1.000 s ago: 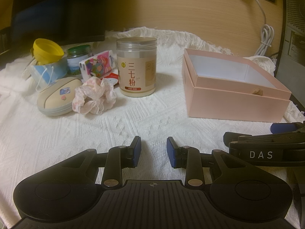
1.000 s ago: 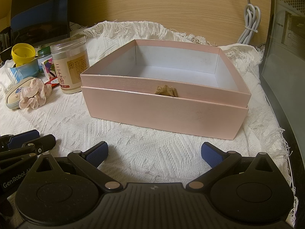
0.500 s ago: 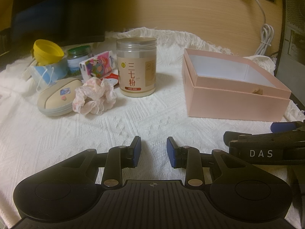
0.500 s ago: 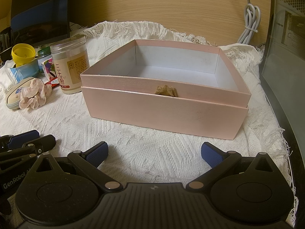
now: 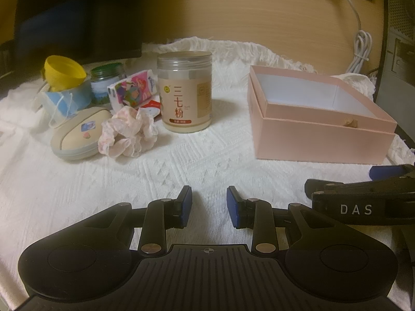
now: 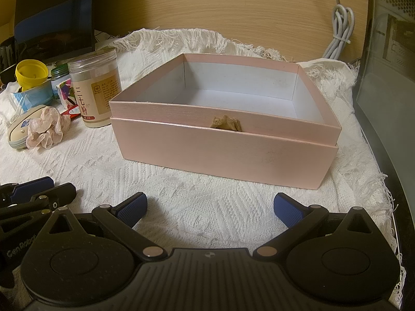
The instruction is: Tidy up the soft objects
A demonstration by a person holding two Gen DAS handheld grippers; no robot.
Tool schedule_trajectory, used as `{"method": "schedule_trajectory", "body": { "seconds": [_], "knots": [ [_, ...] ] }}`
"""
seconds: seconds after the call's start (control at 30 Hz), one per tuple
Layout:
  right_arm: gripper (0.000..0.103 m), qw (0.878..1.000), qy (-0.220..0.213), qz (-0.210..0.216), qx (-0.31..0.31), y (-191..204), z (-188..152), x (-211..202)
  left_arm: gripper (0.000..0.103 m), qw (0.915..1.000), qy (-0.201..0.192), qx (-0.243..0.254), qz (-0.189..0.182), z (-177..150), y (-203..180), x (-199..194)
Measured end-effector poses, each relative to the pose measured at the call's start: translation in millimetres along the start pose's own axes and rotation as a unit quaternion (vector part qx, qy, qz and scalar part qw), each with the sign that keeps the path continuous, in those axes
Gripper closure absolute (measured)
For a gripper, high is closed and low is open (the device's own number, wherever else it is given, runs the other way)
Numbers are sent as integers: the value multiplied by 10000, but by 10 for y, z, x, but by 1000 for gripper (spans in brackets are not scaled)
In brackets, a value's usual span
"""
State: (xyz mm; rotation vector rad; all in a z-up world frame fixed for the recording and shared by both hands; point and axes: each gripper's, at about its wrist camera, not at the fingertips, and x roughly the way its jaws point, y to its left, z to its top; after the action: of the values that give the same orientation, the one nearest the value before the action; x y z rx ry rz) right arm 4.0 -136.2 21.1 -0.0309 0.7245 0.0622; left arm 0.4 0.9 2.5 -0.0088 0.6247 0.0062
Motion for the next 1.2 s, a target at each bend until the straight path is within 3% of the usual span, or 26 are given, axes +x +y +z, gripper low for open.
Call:
{"method": "schedule_trajectory", "body": {
  "seconds": [0.2, 0.3, 0.37, 0.47, 0.53, 0.63, 0.73, 0.83, 0.97, 1.13, 1.2],
  "knots": [
    [0, 9957, 912, 78, -115, 57, 146, -2, 70, 9962, 342, -465, -651, 192, 374, -30],
    [0, 9925, 1208, 76, -148, 70, 217, -5, 71, 9929, 264, -883, -751, 342, 777, -172],
    [0, 9911, 1320, 68, -161, 57, 223, -11, 71, 9927, 76, -1036, -609, 433, 1121, -301],
    [1, 9878, 1506, 119, -375, 135, 303, 15, 71, 9935, -218, -1121, -5, 561, 1789, -450],
    [10, 9892, 1311, 67, -645, 320, 364, -71, 71, 9909, -279, -1222, 501, 636, 2328, -484],
    [10, 9918, 729, 280, -1010, 715, 522, -286, 71, 9771, -250, -1625, 1352, 778, 3205, -432],
    [10, 9922, 496, 634, -957, 1089, 777, -355, 71, 9666, -99, -1788, 1834, 876, 3917, -237],
    [10, 9913, 485, 769, -951, 1443, 971, -288, 71, 9637, 121, -2005, 1758, 947, 4403, 105],
    [10, 9862, 540, 945, -1250, 1878, 1082, -184, 71, 9623, 267, -2009, 1812, 1041, 4777, 519],
    [10, 9787, 497, 1031, -1703, 2242, 1192, -65, 70, 9646, 946, -1867, 1602, 999, 4954, 982],
    [10, 9790, 444, 1076, -1674, 2301, 1264, -6, 68, 9675, 860, -1864, 1474, 996, 4944, 990]
  ]
}}
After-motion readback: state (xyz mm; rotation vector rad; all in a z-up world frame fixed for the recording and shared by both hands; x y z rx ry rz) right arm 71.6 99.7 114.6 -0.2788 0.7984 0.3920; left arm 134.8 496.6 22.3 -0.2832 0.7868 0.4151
